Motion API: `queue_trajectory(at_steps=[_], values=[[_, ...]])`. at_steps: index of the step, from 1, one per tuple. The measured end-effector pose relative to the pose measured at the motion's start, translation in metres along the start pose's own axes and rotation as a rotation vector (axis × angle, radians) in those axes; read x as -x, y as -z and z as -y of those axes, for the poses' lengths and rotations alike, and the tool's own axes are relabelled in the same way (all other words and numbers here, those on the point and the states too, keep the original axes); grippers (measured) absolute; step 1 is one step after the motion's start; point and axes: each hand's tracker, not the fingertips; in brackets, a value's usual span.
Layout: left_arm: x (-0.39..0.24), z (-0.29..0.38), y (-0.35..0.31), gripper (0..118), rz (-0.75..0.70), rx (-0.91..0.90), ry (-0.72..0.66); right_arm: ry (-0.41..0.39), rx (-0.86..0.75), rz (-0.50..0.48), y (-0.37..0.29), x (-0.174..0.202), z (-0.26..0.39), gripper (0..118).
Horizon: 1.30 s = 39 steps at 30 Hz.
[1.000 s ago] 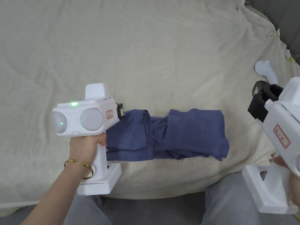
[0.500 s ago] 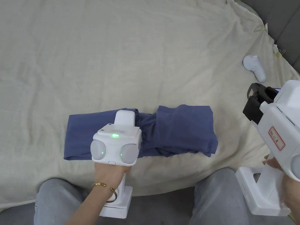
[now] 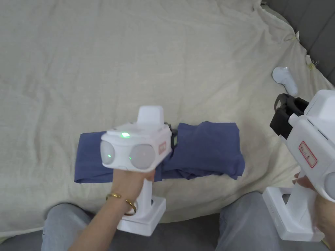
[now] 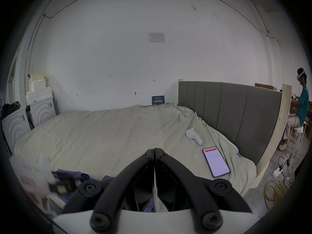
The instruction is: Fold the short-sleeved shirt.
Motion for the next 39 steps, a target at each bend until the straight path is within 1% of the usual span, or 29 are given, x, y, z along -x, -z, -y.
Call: queue_trajectory(at_steps=[3,6,7,8,9,10,11,12,13,15,16,18,20,23,25,26,27,28,29,31,32,33,34,35,36,37,39], values=[[0.034,-0.037,-0.026,0,0.03,-0.044,-0.09,0.011,-0.004,-0.009,0.001,0.001,-0.001,0],[0.08,-0.063,-0.042,0,0.014,-0.014,-0.114,0.01,-0.005,-0.016,0.002,0.005,-0.002,0],[0.093,-0.068,-0.047,0,0.008,-0.001,-0.144,0.005,-0.005,-0.018,0.002,0.006,-0.002,0],[0.113,-0.073,-0.051,3,0.019,0.036,-0.184,0.0,-0.004,-0.02,0.003,0.009,-0.002,0],[0.131,-0.077,-0.055,15,0.059,0.068,-0.231,-0.002,-0.001,-0.024,0.004,0.011,-0.002,0],[0.146,-0.077,-0.057,32,0.075,0.092,-0.275,-0.002,0.0,-0.027,0.004,0.013,-0.001,0],[0.16,-0.075,-0.061,58,0.094,0.093,-0.317,-0.003,0.006,-0.03,0.005,0.015,-0.001,0],[0.172,-0.072,-0.063,98,0.097,0.1,-0.339,-0.001,0.014,-0.038,0.006,0.016,-0.001,0],[0.18,-0.07,-0.064,118,0.083,0.116,-0.35,0.001,0.015,-0.042,0.007,0.018,-0.001,0],[0.197,-0.058,-0.066,118,0.031,0.179,-0.308,-0.012,0.02,-0.043,0.009,0.022,-0.001,0],[0.203,-0.055,-0.066,118,0.098,0.19,-0.344,-0.013,0.02,-0.044,0.01,0.023,-0.001,0],[0.22,-0.044,-0.061,118,0.122,0.289,-0.41,-0.014,0.026,-0.053,0.012,0.026,-0.002,0],[0.236,-0.033,-0.053,118,0.142,0.349,-0.476,-0.013,0.025,-0.055,0.013,0.029,-0.003,0],[0.241,-0.017,-0.051,118,0.154,0.374,-0.518,-0.026,0.025,-0.051,0.014,0.032,-0.003,0],[0.243,-0.008,-0.046,113,0.17,0.397,-0.542,-0.031,0.033,-0.05,0.015,0.033,-0.002,0],[0.246,-0.005,-0.043,106,0.168,0.412,-0.544,-0.031,0.037,-0.05,0.016,0.033,-0.001,0],[0.249,-0.001,-0.039,94,0.157,0.42,-0.539,-0.029,0.045,-0.051,0.017,0.033,0.001,0],[0.249,0.001,-0.036,84,0.134,0.431,-0.533,-0.027,0.052,-0.05,0.018,0.033,0.002,0],[0.247,0.003,-0.034,79,0.121,0.446,-0.525,-0.027,0.057,-0.048,0.019,0.033,0.004,0],[0.243,0.001,-0.035,78,0.137,0.418,-0.508,-0.032,0.069,-0.044,0.021,0.034,0.007,0],[0.24,-0.001,-0.034,75,0.15,0.413,-0.505,-0.032,0.074,-0.042,0.022,0.034,0.008,0],[0.238,-0.002,-0.032,63,0.158,0.415,-0.506,-0.031,0.081,-0.044,0.023,0.035,0.01,0],[0.233,-0.003,-0.029,48,0.149,0.423,-0.503,-0.031,0.086,-0.045,0.024,0.035,0.011,0],[0.229,-0.001,-0.025,34,0.093,0.448,-0.472,-0.032,0.089,-0.044,0.024,0.036,0.011,0],[0.223,0.0,-0.022,20,0.052,0.461,-0.405,-0.035,0.092,-0.045,0.024,0.036,0.012,0],[0.22,0.001,-0.02,16,0.027,0.464,-0.354,-0.037,0.094,-0.048,0.025,0.037,0.012,0],[0.218,-0.002,-0.022,7,0.04,0.457,-0.383,-0.042,0.096,-0.052,0.024,0.037,0.012,0]])
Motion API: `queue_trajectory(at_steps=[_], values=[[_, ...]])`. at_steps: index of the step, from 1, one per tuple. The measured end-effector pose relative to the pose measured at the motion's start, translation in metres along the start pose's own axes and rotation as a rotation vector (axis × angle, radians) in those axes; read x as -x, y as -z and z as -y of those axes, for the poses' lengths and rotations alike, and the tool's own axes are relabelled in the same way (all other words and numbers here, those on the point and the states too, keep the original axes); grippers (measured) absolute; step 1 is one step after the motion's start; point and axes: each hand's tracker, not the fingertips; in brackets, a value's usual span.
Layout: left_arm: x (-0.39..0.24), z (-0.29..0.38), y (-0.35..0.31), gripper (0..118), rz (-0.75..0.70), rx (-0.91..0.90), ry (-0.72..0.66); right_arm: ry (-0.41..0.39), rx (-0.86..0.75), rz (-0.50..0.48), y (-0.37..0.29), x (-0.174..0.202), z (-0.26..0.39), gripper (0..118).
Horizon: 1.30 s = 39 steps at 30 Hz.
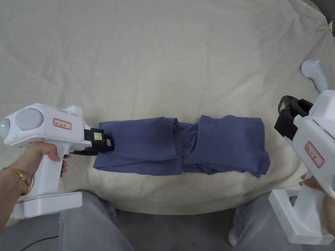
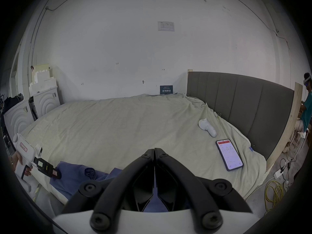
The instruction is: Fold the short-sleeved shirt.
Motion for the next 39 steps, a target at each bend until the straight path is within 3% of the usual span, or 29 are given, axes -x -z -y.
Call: queue_trajectory(at_steps=[4,11,20,26,31,39], values=[[-0.017,-0.003,-0.011,0,-0.06,-0.01,-0.067,0.002,0.0,-0.007,0.001,0.0,-0.001,0],[-0.04,-0.01,-0.061,0,-0.062,-0.093,0.022,-0.002,-0.022,-0.034,0.0,0.006,-0.008,0],[-0.003,-0.031,-0.137,0,-0.478,-0.246,-0.021,0.011,-0.041,-0.05,0.0,0.006,-0.014,0],[-0.067,-0.016,-0.162,0,-0.453,-0.312,0.219,0.016,-0.044,-0.054,-0.001,0.007,-0.012,0],[-0.134,0.002,-0.132,0,-0.49,-0.256,0.476,0.038,-0.042,-0.058,-0.004,0.004,-0.006,0],[-0.198,0.014,-0.053,0,-0.403,-0.158,0.596,0.078,-0.058,-0.018,-0.019,-0.019,-0.002,0]])
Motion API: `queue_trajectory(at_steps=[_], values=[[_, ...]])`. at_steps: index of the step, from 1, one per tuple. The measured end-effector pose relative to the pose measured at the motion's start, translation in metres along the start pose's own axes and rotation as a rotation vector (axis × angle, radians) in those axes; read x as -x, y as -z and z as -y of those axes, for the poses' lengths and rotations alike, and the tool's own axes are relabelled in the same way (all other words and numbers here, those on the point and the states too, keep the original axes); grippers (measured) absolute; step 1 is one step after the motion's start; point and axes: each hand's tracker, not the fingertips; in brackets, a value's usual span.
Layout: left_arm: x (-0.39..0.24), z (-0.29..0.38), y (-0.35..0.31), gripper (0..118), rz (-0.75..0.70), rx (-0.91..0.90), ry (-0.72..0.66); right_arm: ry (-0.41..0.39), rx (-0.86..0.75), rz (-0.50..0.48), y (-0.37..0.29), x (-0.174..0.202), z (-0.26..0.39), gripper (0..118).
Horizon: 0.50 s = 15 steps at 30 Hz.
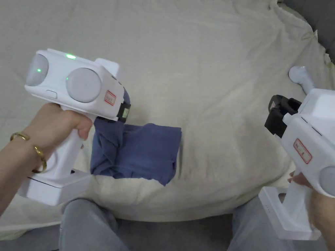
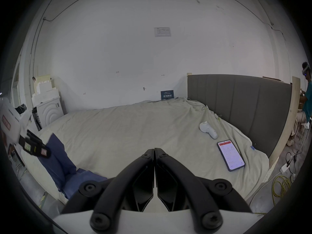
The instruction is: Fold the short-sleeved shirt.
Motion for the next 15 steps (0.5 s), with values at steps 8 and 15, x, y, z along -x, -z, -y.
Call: queue_trajectory(at_steps=[8,15], values=[[-0.067,0.001,0.067,0,0.065,0.11,0.12,0.046,0.001,0.056,-0.011,-0.024,0.005,0],[-0.102,0.017,0.122,1,0.046,0.216,0.182,0.059,0.003,0.087,-0.016,-0.031,0.007,0]])
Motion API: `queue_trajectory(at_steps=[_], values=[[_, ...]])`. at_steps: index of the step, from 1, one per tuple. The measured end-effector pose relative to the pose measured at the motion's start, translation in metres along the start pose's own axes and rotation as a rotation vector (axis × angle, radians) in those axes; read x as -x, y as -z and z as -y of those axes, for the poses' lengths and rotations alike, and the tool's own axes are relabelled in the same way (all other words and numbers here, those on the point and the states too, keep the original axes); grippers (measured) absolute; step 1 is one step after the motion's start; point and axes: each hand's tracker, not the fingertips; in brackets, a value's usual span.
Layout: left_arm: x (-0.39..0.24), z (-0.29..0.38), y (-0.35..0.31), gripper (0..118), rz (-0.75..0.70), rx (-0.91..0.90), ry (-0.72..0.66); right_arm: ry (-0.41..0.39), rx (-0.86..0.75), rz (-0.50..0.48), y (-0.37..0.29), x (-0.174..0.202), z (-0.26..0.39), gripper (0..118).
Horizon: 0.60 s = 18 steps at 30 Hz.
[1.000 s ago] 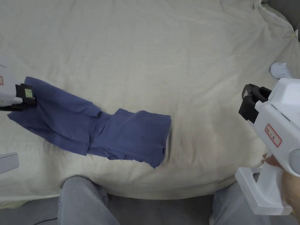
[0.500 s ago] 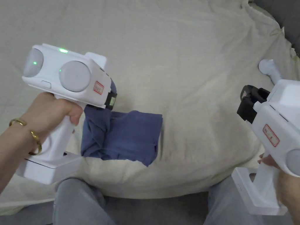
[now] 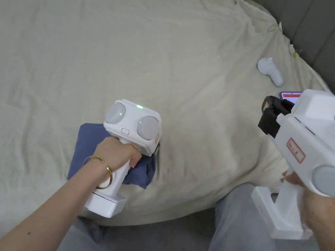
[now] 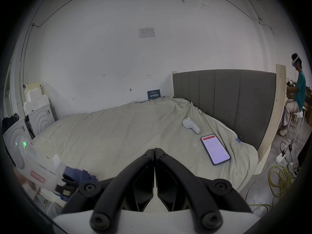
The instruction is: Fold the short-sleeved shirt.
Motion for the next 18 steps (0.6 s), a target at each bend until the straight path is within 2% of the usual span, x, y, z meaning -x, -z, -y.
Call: queue_trajectory(at_steps=[2,3,5,6,7,13,15,17,18], values=[[-0.003,0.003,0.005,19,-0.007,-0.023,-0.021,0.004,0.0,0.001,0.0,-0.001,-0.001,0],[-0.001,0.004,0.005,39,0.027,-0.028,-0.04,0.003,0.0,0.002,0.0,-0.001,-0.001,0],[0.008,0.004,0.0,73,0.185,-0.044,-0.081,-0.005,0.003,0.0,0.0,0.0,-0.002,0],[0.012,0.005,-0.004,87,0.229,-0.045,-0.098,-0.008,0.002,-0.003,0.0,0.001,-0.003,0],[0.017,0.003,-0.01,93,0.257,-0.045,-0.128,-0.014,-0.001,-0.004,-0.001,0.002,-0.004,0],[0.067,-0.007,-0.056,95,0.41,-0.226,-0.424,-0.028,-0.007,-0.017,0.002,0.007,-0.005,0],[0.079,-0.005,-0.073,93,0.37,-0.33,-0.461,-0.034,-0.002,-0.024,0.004,0.009,-0.004,0],[0.086,-0.002,-0.081,92,0.261,-0.42,-0.462,-0.035,0.002,-0.03,0.004,0.013,-0.003,0],[0.085,0.0,-0.082,83,0.207,-0.448,-0.459,-0.036,0.003,-0.031,0.005,0.014,-0.003,0]])
